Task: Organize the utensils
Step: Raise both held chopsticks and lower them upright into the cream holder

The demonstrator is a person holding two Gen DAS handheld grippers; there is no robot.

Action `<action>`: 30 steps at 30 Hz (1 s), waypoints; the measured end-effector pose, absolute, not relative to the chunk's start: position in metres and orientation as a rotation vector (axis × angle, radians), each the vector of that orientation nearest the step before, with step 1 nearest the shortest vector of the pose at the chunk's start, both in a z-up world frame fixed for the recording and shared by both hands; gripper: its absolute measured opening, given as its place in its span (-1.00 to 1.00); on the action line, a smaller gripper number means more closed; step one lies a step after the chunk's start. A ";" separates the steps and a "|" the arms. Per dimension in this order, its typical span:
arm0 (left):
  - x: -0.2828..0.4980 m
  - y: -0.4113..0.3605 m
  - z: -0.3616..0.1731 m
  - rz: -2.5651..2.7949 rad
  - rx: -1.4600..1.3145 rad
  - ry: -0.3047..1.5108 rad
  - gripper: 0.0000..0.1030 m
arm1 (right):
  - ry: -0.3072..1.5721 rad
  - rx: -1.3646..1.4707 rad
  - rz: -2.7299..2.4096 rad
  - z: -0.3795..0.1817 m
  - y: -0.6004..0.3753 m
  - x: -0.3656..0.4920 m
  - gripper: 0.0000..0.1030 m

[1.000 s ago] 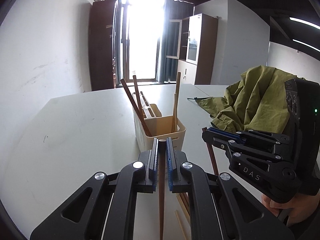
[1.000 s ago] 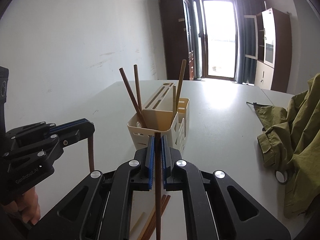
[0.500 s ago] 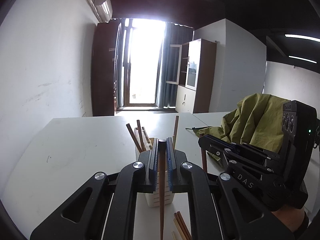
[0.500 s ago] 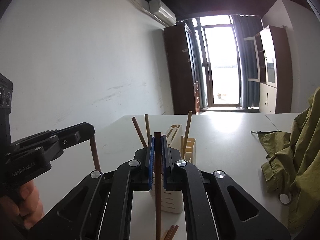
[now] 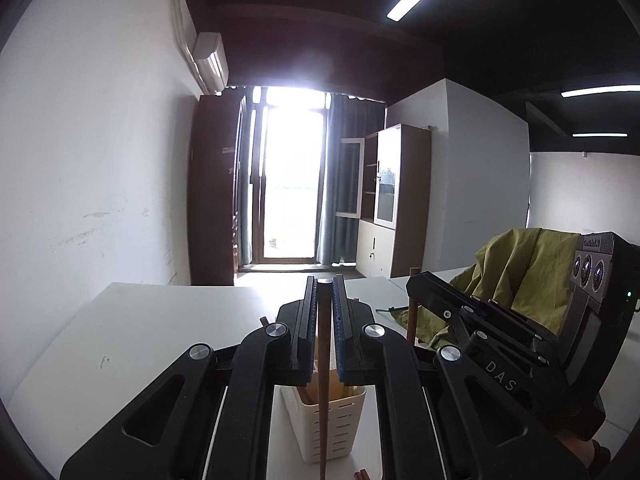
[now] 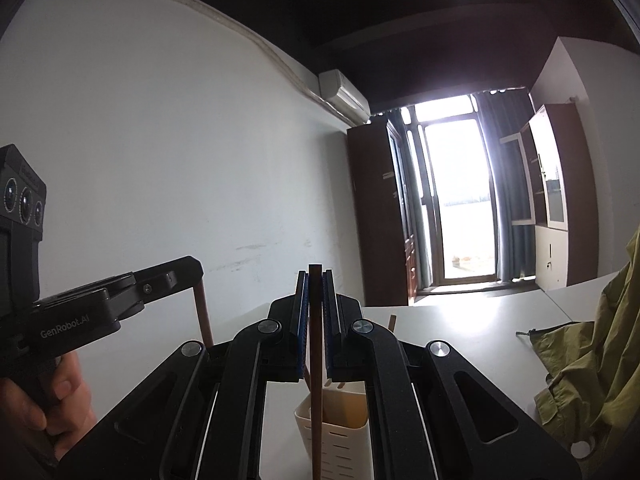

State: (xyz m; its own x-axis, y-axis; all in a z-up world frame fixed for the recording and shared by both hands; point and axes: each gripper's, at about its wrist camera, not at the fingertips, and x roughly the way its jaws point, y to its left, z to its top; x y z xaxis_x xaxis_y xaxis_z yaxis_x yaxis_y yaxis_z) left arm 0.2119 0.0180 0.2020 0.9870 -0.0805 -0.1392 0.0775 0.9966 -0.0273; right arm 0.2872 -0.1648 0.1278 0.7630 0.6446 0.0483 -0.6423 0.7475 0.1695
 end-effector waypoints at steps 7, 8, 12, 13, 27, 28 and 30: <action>0.203 0.016 0.213 -0.062 -0.032 0.008 -0.87 | -0.159 0.272 0.721 0.136 -0.179 0.282 -0.86; 0.200 0.015 0.215 -0.057 -0.030 -0.015 -0.87 | -0.179 0.281 0.728 0.137 -0.181 0.282 -0.86; 0.199 0.009 0.217 -0.051 -0.019 -0.071 -0.87 | -0.255 0.276 0.708 0.140 -0.185 0.280 -0.86; 0.199 0.008 0.218 -0.055 -0.018 -0.082 -0.87 | -0.264 0.287 0.703 0.140 -0.187 0.281 -0.86; 0.206 0.008 0.226 -0.023 -0.090 -0.226 -0.87 | -0.400 0.371 0.712 0.141 -0.191 0.290 -0.86; 0.207 0.007 0.223 -0.021 -0.093 -0.223 -0.87 | -0.402 0.372 0.714 0.139 -0.191 0.291 -0.86; 0.215 0.007 0.220 -0.016 -0.089 -0.211 -0.87 | -0.402 0.372 0.704 0.137 -0.191 0.296 -0.86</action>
